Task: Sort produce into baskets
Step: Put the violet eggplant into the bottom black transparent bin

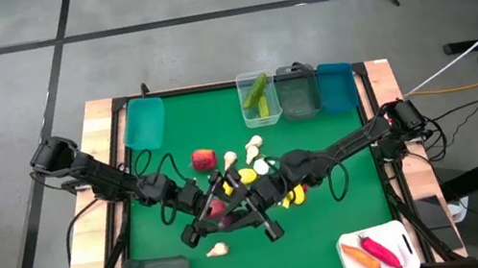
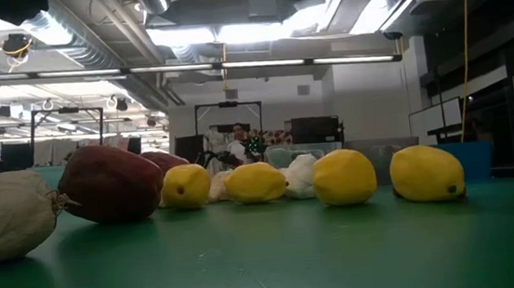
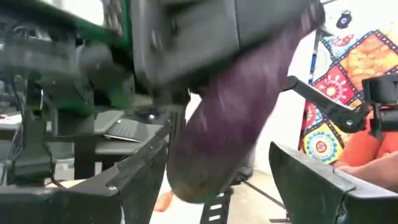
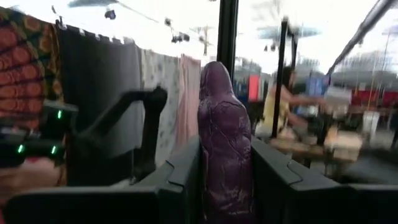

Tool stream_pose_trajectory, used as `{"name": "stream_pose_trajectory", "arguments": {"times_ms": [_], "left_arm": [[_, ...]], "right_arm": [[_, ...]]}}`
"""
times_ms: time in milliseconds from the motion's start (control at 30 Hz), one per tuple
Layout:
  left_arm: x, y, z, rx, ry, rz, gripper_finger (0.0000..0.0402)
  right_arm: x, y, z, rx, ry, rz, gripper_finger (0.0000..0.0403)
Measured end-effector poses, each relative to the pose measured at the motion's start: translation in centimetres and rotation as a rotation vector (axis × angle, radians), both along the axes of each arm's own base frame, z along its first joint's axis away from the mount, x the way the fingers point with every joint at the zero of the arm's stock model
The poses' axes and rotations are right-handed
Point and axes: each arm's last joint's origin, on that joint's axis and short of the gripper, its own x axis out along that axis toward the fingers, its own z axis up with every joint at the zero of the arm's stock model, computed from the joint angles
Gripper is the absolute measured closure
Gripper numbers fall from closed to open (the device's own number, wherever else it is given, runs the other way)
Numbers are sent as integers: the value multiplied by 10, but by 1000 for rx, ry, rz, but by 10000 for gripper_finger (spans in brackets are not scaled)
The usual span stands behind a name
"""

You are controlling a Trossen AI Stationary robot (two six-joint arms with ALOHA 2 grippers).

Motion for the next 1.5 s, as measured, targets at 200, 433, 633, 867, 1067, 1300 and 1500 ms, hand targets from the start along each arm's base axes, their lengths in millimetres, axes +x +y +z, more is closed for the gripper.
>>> {"name": "stream_pose_trajectory", "arguments": {"times_ms": [200, 433, 633, 867, 1067, 1300, 1500], "left_arm": [[0, 1, -2, 133, -27, 60, 122], [-7, 13, 21, 99, -166, 126, 122], [-23, 22, 41, -39, -97, 47, 122], [-38, 25, 45, 37, 15, 144, 122], [-36, 29, 42, 70, 42, 291, 122], [-35, 27, 43, 71, 26, 233, 122], [-37, 25, 48, 26, -37, 147, 122]], "right_arm": [[0, -1, 2, 19, -16, -39, 295], [-4, 0, 9, 61, -68, 57, 295], [-8, 1, 9, 48, 67, 162, 295], [-15, -5, 18, -12, 79, 14, 295], [-22, 1, 27, -139, -110, 183, 295], [-32, 3, 38, -252, -345, 392, 295], [-38, 4, 41, -304, -443, 507, 295]]}}
